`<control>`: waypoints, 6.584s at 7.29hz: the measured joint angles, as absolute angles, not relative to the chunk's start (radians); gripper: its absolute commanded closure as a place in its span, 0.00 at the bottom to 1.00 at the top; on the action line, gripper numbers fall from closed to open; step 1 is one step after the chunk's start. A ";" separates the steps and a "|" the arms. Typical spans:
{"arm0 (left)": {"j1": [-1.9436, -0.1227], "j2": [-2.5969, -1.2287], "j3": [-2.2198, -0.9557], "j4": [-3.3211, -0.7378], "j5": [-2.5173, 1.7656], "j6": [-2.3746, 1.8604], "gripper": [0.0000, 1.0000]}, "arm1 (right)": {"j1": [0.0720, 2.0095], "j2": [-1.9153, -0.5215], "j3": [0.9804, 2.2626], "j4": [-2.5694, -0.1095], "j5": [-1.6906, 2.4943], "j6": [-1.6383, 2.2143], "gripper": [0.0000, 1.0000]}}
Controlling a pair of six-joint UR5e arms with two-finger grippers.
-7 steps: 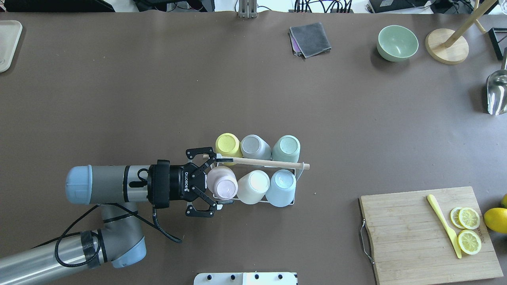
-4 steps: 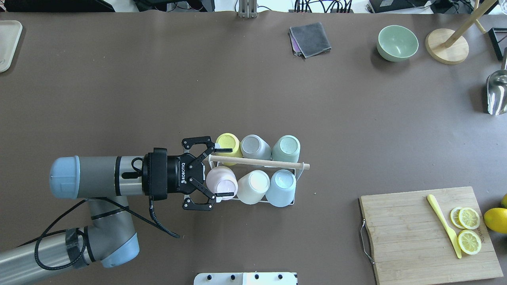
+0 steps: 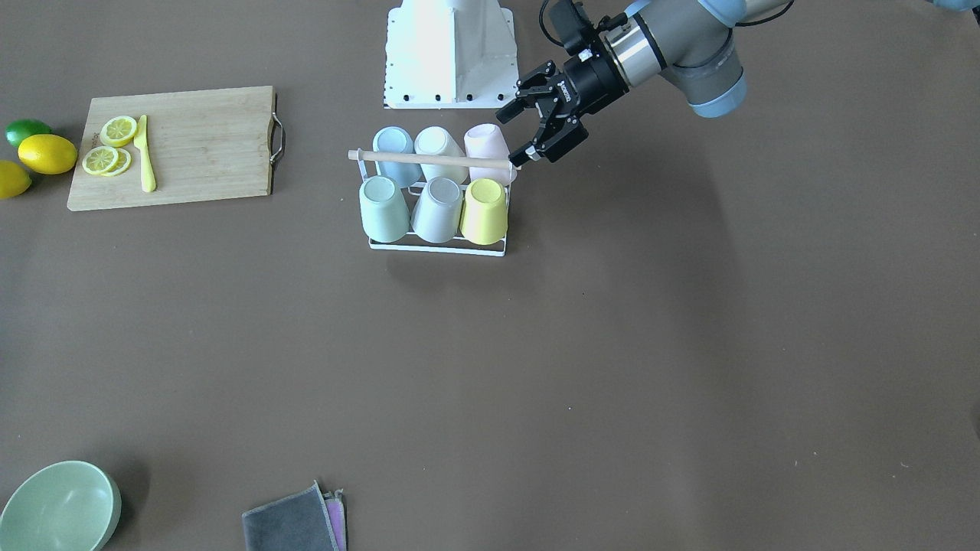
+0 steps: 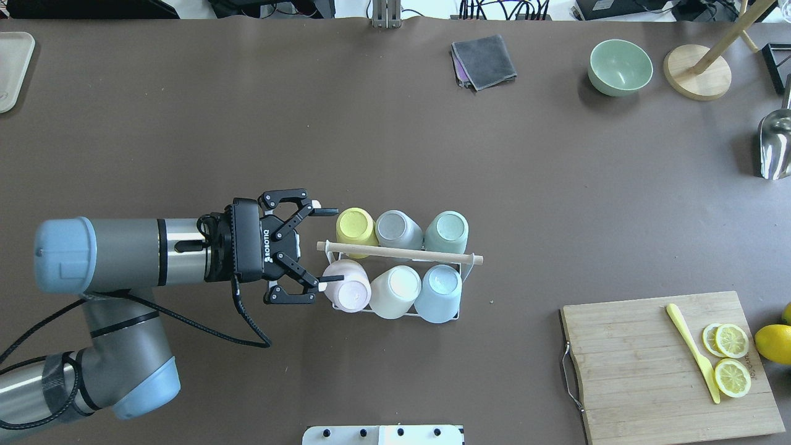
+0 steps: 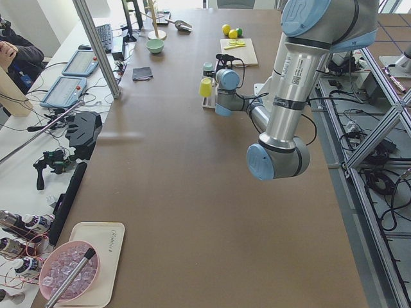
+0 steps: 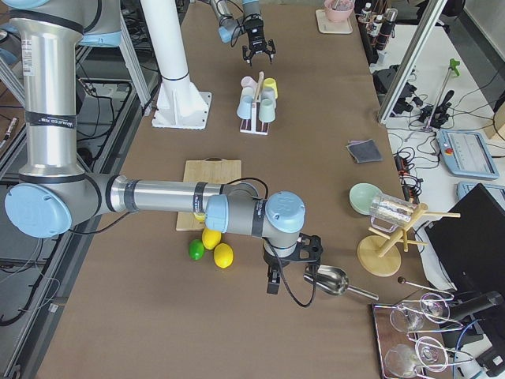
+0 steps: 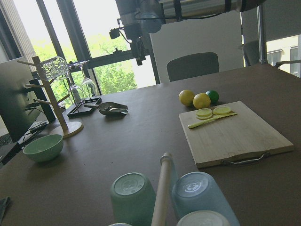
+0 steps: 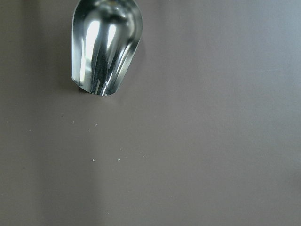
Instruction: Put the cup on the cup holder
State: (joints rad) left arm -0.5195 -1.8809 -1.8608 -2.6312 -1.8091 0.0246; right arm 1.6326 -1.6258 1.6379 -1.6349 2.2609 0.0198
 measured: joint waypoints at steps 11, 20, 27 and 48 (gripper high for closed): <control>-1.119 -1.707 -1.889 -1.501 -2.246 -0.043 0.02 | 1.617 -1.623 1.682 -1.657 2.287 0.033 0.00; -1.615 -1.404 -1.837 -1.497 -2.298 0.142 0.02 | 1.607 -1.618 1.686 -1.666 2.292 0.034 0.00; -1.614 -1.412 -1.831 -1.499 -2.300 0.149 0.02 | 1.606 -1.620 1.689 -1.663 2.311 0.032 0.00; -1.615 -1.401 -1.780 -1.571 -2.308 0.146 0.02 | 1.606 -1.622 1.696 -1.663 2.313 0.032 0.00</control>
State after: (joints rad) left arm -1.6151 -1.4011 -1.7797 -1.5708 -2.3077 0.1457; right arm 1.6061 -1.6217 1.6959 -1.6628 2.3132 0.0323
